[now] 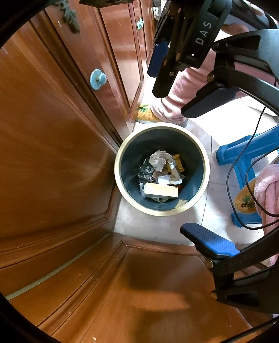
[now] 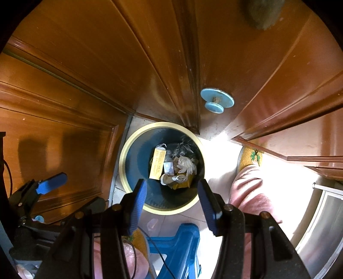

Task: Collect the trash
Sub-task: 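Raise both tools back up to the counter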

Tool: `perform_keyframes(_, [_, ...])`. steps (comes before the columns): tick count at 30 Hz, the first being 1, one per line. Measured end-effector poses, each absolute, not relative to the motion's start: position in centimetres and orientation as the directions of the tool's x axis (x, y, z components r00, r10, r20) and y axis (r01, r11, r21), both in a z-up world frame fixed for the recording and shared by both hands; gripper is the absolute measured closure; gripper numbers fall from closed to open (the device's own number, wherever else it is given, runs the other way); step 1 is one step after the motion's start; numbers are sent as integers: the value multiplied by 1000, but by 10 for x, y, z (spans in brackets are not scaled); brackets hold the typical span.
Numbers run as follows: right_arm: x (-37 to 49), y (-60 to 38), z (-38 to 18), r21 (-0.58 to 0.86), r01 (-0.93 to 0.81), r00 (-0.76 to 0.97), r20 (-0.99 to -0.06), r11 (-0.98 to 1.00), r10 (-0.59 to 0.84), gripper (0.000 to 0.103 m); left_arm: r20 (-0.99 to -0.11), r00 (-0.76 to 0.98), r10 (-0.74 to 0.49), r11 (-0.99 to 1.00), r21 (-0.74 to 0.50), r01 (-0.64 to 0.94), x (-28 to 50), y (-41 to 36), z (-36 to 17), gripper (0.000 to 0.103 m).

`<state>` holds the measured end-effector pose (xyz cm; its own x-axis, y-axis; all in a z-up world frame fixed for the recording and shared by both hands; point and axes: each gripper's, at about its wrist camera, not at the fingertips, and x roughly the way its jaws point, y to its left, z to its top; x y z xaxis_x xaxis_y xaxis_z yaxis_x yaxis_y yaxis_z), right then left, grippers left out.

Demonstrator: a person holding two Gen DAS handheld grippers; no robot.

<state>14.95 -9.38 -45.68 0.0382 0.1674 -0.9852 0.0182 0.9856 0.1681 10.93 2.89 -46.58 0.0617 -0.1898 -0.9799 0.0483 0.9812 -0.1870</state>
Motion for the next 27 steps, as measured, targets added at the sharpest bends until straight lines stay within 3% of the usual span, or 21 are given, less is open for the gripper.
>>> perform_keyframes(9, [144,-86,-395,115,-68,120,-985,991,123,53,-959,123,-256,967,-253,38,99,32,-414,6])
perform_keyframes(20, [122,-82,-304,90,-145,262,-957,985,126,53,-911,250,-328,944,-328,40,77,31,-314,6])
perform_keyframes(27, [111,-79,-245,85,-173,368,-919,981,144,53,-878,356,-321,946,-311,85,73,27,-242,6])
